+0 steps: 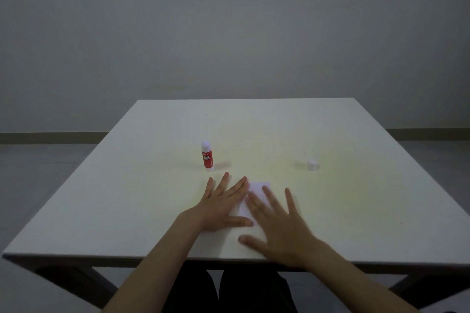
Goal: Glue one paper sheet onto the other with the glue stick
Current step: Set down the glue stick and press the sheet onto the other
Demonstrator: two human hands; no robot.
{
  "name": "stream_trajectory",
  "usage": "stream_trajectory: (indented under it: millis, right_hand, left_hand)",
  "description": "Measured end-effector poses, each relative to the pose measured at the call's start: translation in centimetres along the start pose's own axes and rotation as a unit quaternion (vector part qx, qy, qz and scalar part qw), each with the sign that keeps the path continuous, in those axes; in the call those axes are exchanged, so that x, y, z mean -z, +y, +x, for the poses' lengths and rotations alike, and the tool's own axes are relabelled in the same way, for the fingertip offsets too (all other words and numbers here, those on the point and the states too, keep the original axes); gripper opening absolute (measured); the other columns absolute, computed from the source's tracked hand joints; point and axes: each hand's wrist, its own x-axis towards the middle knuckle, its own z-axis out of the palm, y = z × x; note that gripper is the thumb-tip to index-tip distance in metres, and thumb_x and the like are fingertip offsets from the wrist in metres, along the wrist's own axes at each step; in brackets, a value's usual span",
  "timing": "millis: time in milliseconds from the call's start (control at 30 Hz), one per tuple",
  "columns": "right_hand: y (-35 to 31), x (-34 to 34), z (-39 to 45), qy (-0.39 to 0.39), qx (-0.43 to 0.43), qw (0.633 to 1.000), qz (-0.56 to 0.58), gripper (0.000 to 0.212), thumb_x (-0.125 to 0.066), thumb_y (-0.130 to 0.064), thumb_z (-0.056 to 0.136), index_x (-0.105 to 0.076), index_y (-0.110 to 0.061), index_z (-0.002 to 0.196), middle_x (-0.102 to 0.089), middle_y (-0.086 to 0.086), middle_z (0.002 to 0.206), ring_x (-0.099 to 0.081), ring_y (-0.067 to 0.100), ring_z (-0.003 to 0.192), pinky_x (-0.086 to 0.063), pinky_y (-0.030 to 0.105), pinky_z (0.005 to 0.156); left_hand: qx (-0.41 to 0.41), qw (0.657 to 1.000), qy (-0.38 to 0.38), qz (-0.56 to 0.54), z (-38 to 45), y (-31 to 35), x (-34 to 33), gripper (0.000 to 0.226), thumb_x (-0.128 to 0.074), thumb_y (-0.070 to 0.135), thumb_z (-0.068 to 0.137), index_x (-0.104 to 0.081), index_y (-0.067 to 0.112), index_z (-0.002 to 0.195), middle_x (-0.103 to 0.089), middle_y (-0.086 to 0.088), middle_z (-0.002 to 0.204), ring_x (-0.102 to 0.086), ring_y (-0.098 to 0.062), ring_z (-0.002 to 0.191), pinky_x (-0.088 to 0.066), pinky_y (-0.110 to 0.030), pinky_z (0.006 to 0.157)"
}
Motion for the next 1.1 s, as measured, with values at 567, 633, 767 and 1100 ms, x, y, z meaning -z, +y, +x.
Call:
stream_trajectory:
  millis: [567,633,767,1100]
  right_hand:
    - [0.2,-0.2,-0.9,-0.034,0.052,0.998,-0.011,0.082,0.002,-0.08,0.075,0.014,-0.036,0.143,0.018,-0.021,0.152,0.03,0.017,0.14,0.034,0.049,0.103]
    - [1.7,0.6,-0.2,-0.031,0.028,0.999,-0.01,0.077,0.002,-0.077,0.076,0.018,-0.039,0.141,0.018,-0.024,0.151,0.028,0.018,0.141,0.028,0.053,0.108]
    - [4.2,1.2,1.4,-0.024,-0.053,0.998,-0.002,0.07,-0.008,-0.068,0.085,0.012,-0.037,0.144,0.012,-0.021,0.155,0.02,0.017,0.144,0.019,0.055,0.113]
    - [4.7,0.1,1.4,0.095,-0.02,0.993,0.064,0.065,-0.015,-0.071,0.083,0.014,-0.052,0.139,0.028,-0.021,0.152,0.025,0.01,0.141,0.008,0.047,0.114]
  left_hand:
    - [-0.009,1.0,-0.003,0.012,-0.2,0.1,0.2,0.096,-0.039,0.07,0.081,0.014,0.025,0.148,0.02,0.009,0.158,0.029,-0.025,0.141,0.017,-0.055,0.113]
    - [-0.006,1.0,-0.002,0.003,-0.4,0.1,0.3,0.097,-0.04,0.071,0.08,0.014,0.026,0.148,0.02,0.01,0.158,0.029,-0.023,0.141,0.018,-0.054,0.113]
    - [0.0,1.0,-0.005,-0.004,-0.3,0.1,0.2,0.1,-0.039,0.074,0.078,0.015,0.027,0.148,0.02,0.01,0.157,0.031,-0.021,0.14,0.02,-0.053,0.112]
    - [-0.019,0.985,0.067,-0.156,-0.4,-0.8,-0.3,0.078,-0.036,0.077,0.074,0.013,0.06,0.133,0.019,0.027,0.149,0.02,-0.005,0.142,0.016,-0.041,0.112]
